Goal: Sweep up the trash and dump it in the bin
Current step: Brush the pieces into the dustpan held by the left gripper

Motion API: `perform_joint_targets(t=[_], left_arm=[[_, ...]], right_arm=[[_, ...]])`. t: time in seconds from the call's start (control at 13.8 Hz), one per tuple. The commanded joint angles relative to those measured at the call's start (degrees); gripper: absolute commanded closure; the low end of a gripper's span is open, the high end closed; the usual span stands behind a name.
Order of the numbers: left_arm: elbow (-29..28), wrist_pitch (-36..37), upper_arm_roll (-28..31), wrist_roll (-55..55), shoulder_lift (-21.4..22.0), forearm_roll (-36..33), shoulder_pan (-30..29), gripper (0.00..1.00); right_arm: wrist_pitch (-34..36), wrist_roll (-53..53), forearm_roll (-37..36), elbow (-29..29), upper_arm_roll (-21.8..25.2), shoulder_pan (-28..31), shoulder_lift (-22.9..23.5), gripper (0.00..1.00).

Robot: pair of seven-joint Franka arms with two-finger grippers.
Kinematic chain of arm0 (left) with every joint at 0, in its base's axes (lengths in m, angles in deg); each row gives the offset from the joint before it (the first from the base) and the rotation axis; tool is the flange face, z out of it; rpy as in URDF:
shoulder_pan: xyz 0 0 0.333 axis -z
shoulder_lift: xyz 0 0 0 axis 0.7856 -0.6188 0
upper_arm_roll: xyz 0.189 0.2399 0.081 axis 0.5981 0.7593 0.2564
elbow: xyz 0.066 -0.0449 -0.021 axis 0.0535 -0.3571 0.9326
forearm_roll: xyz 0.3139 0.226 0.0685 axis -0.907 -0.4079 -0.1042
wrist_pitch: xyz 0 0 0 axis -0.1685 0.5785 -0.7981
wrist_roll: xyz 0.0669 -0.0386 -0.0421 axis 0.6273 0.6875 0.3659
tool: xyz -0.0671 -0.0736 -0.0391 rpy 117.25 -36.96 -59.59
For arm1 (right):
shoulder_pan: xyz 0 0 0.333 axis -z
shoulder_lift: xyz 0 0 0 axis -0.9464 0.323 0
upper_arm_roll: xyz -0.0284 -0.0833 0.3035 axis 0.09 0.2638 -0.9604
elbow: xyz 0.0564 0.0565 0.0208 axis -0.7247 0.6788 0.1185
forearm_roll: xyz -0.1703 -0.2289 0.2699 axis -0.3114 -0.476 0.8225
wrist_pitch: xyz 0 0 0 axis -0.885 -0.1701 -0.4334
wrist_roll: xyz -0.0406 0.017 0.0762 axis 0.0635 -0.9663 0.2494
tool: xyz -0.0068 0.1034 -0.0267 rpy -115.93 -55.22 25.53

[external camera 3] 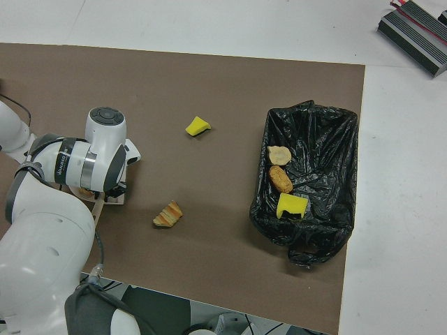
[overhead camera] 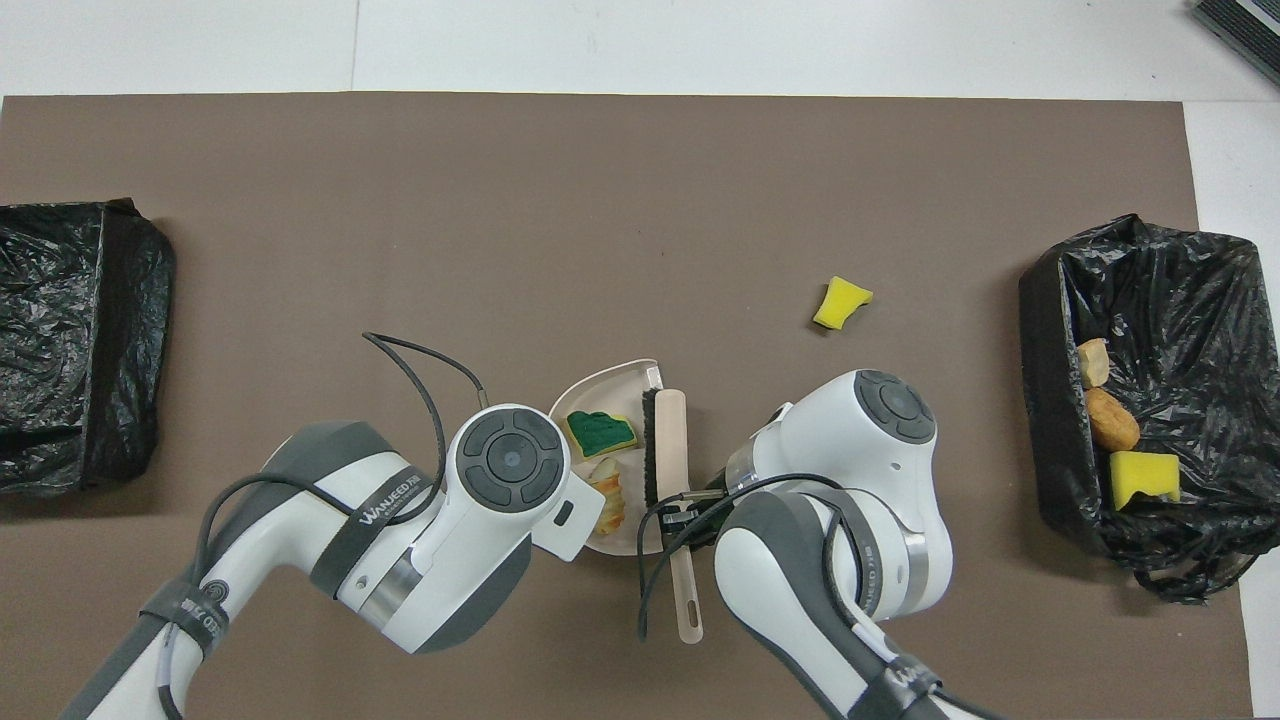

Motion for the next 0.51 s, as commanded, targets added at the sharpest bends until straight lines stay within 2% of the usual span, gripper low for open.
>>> perform_joint_targets(t=[0.0,0.29,0.43], left_arm=[[-1.76,2.12,-0.12,0.02,1.80,-0.40,-0.11,1.00],[-1.85,7.13,-0.47,-0.06,3.98,-0.49,0.68,1.00],[-2.20,8.11,-0.56,0.63,4.70,-0.40,3.30,1.00]], right_arm=[[6.67,1.62,-6.55,0.30,-0.04,6.57,-4.76,1.00],[16.42,0.39,-16.75,0.91,-0.04,15.01,-9.25,1.00],[20.21,0.04,-20.99,3.36,-0.04,17.83,-11.79,1.00]])
